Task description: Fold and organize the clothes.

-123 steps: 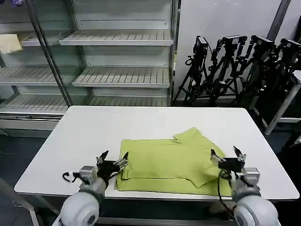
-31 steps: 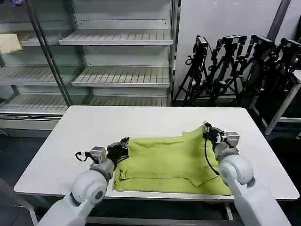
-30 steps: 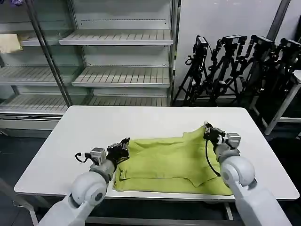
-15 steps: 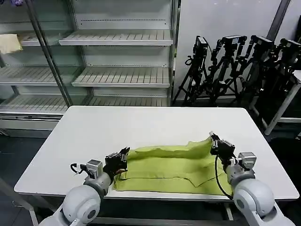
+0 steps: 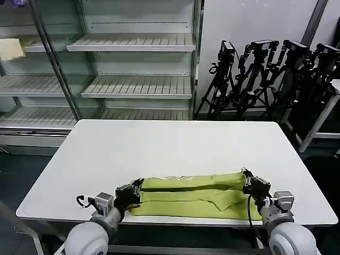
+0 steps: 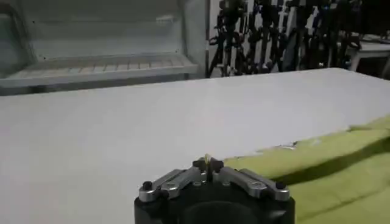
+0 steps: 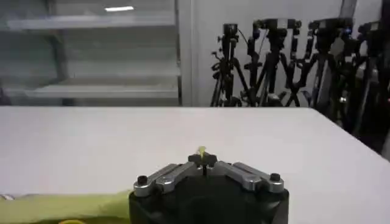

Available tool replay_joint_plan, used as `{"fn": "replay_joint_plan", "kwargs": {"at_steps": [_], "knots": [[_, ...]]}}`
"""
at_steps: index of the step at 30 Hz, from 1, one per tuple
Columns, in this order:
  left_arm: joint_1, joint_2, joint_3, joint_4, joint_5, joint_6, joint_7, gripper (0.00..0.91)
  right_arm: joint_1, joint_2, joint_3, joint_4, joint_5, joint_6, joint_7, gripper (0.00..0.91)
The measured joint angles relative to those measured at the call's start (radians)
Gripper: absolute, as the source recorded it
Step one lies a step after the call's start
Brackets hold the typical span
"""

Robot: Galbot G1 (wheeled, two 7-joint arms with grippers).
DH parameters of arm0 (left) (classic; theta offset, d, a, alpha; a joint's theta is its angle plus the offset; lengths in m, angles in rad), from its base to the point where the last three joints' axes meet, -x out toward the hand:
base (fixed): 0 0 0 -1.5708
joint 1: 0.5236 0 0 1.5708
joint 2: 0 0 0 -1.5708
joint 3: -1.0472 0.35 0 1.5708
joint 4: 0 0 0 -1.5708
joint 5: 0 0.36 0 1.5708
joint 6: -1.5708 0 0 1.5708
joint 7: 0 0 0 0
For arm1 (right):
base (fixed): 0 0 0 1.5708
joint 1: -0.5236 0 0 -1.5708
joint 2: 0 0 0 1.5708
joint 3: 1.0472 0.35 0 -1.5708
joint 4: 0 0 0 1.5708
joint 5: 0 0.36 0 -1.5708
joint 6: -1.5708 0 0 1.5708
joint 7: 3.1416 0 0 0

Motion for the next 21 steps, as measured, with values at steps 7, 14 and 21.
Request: {"fn": "replay_joint_plan", "kwargs": {"at_steps": [7,14,21], "knots": [[0.03,-0.014,-0.005,-0.015,0.043,-0.001,-0.003,0.907,-0.039,0.022,0.01,0.013,-0.037,-0.009,0.0,0.907],[0.072,-0.043,-0.028,-0.053,0.058,-0.017,-0.026,0.907,-0.107,0.05,0.035,0.064,-0.072,0.005,0.004,0.907],[0.117,-0.092,-0.025,-0.063,0.045,-0.033,-0.068,0.907,-0.182,0.086,0.049,0.104,-0.111,0.029,0.013,0.907]]}}
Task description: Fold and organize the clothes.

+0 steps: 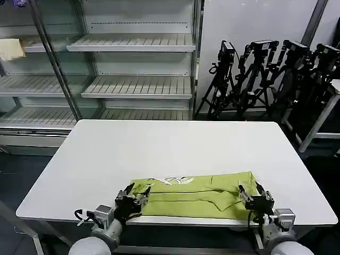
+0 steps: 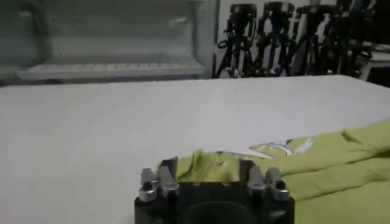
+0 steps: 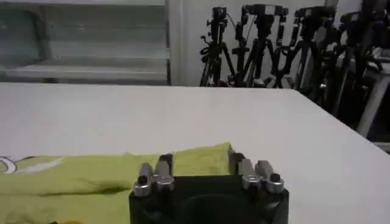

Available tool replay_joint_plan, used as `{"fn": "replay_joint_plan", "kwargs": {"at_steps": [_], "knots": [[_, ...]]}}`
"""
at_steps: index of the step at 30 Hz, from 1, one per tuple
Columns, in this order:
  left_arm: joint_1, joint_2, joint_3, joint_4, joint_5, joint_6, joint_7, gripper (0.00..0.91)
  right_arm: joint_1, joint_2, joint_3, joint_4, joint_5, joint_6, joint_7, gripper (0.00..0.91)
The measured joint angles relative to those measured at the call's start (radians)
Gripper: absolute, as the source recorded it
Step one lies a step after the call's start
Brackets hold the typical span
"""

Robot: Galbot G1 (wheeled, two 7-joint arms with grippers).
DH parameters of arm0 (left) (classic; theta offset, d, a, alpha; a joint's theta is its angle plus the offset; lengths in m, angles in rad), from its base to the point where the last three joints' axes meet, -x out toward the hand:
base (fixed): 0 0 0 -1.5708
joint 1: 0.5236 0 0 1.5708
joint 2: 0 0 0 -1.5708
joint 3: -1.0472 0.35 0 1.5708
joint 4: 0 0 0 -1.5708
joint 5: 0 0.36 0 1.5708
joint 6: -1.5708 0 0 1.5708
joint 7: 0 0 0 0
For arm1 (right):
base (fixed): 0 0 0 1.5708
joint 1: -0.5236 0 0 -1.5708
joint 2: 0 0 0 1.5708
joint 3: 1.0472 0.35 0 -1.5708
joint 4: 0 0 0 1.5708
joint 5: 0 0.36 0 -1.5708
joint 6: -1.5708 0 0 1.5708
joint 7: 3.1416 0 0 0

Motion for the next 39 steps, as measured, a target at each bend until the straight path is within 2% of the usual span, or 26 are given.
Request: {"fn": "replay_joint_plan", "kwargs": {"at_steps": [10,11,12,20,39], "knots": [[-0.003,-0.092,0.014,0.031,-0.017,-0.008,-0.065,0.907,-0.063,0.025,0.016,0.041,-0.027,0.014,0.006,0.907],[-0.003,-0.102,0.016,0.037,-0.019,-0.01,-0.072,0.514,-0.066,0.027,0.016,0.043,-0.029,0.016,0.007,0.907],[-0.003,-0.109,0.017,0.041,-0.02,-0.01,-0.077,0.04,-0.069,0.03,0.016,0.044,-0.032,0.017,0.008,0.907],[0.011,-0.164,0.021,0.06,-0.027,-0.027,-0.112,0.03,-0.084,0.05,0.008,0.054,-0.049,0.029,0.011,0.907],[0.003,-0.219,0.003,0.079,-0.1,-0.077,-0.124,0.03,-0.106,0.07,0.013,0.075,-0.061,0.038,0.021,0.907]]}}
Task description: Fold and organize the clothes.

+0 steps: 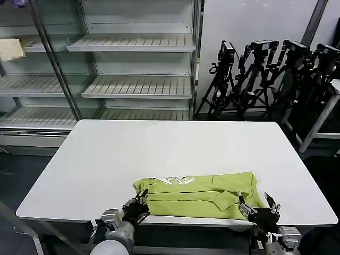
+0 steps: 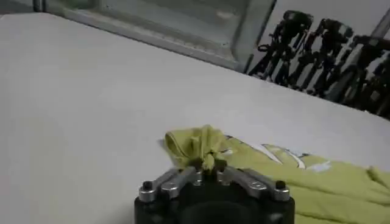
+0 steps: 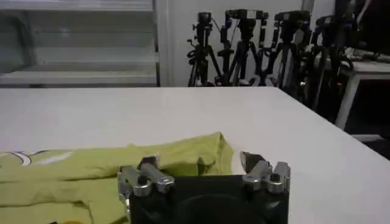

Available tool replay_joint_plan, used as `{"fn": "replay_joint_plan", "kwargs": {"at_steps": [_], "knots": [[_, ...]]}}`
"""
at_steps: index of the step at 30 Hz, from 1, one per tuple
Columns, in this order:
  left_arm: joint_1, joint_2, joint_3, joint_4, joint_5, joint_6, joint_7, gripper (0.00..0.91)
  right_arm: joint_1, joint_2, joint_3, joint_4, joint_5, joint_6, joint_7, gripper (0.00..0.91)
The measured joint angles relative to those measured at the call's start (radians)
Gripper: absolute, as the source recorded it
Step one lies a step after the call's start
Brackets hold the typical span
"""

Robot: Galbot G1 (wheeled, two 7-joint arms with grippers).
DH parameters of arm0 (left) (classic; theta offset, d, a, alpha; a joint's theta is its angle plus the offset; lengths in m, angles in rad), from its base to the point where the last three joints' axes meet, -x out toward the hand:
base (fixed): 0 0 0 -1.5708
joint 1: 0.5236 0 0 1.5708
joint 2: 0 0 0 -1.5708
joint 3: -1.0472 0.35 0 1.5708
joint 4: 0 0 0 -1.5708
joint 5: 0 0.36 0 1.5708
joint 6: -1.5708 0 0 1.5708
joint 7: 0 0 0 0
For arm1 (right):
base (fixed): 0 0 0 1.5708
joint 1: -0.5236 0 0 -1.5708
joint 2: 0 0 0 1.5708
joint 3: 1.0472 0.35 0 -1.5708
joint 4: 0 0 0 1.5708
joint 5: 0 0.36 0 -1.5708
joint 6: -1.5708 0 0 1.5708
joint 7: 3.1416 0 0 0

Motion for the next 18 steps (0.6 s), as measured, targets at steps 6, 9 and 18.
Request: {"fn": "replay_joint_plan", "kwargs": {"at_steps": [6,9,18], "knots": [[0.004,0.008,-0.031,-0.02,-0.056,-0.024,0.0,0.03,-0.002,0.003,0.008,0.008,0.0,0.0,0.001,0.907],[0.011,0.018,-0.067,-0.035,-0.107,-0.029,0.0,0.03,-0.003,0.006,0.009,0.008,0.0,0.001,0.0,0.907],[0.023,0.086,-0.25,-0.035,-0.32,-0.031,0.011,0.03,0.003,0.012,0.008,0.009,-0.001,0.001,0.0,0.907]]}}
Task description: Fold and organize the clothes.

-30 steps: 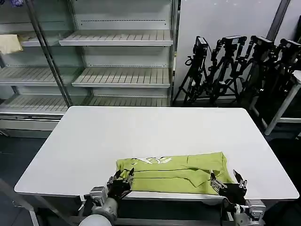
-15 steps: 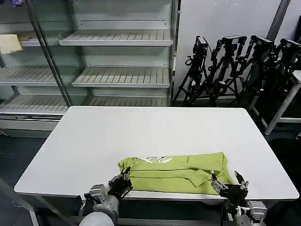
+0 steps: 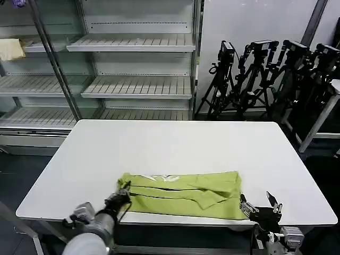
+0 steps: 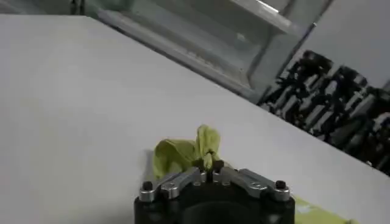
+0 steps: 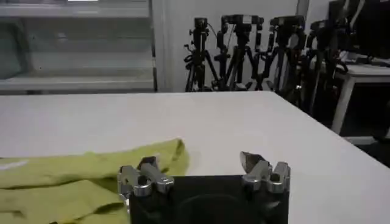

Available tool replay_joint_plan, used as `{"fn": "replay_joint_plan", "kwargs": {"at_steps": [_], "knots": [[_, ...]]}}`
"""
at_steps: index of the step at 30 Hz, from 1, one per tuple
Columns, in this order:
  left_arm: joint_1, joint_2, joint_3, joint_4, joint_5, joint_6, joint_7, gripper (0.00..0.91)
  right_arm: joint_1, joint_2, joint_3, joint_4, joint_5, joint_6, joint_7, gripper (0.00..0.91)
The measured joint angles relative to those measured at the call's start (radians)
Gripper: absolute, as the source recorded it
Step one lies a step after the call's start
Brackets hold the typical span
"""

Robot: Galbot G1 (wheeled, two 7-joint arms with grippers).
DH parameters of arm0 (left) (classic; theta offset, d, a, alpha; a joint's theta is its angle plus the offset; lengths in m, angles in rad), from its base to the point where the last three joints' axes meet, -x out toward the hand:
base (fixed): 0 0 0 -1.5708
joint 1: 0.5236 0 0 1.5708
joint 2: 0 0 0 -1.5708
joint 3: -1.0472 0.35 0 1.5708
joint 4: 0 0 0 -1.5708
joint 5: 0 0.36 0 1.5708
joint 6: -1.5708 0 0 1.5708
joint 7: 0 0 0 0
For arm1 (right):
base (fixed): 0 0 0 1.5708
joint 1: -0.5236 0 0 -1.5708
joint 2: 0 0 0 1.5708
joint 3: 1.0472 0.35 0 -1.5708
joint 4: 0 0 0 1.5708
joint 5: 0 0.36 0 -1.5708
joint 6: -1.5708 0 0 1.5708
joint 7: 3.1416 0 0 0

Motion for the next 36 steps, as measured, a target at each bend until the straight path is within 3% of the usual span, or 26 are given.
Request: {"fn": "replay_joint_plan", "kwargs": {"at_steps": [8,15,25,36], "knots": [[-0.019,0.07,-0.178,-0.006,-0.265,0.015,-0.007,0.03,-0.008,0.004,0.0,0.008,-0.006,0.0,0.0,0.907],[-0.062,0.059,-0.212,-0.06,-0.482,0.005,0.01,0.03,-0.025,0.002,0.013,0.019,-0.015,0.005,-0.005,0.907],[-0.126,-0.048,-0.069,-0.103,-0.575,-0.032,0.038,0.03,-0.048,0.018,0.01,0.035,-0.04,0.015,-0.013,0.907],[-0.218,-0.132,0.173,-0.031,-0.432,-0.064,-0.001,0.03,-0.047,0.03,0.002,0.034,-0.054,0.027,-0.019,0.907]]}}
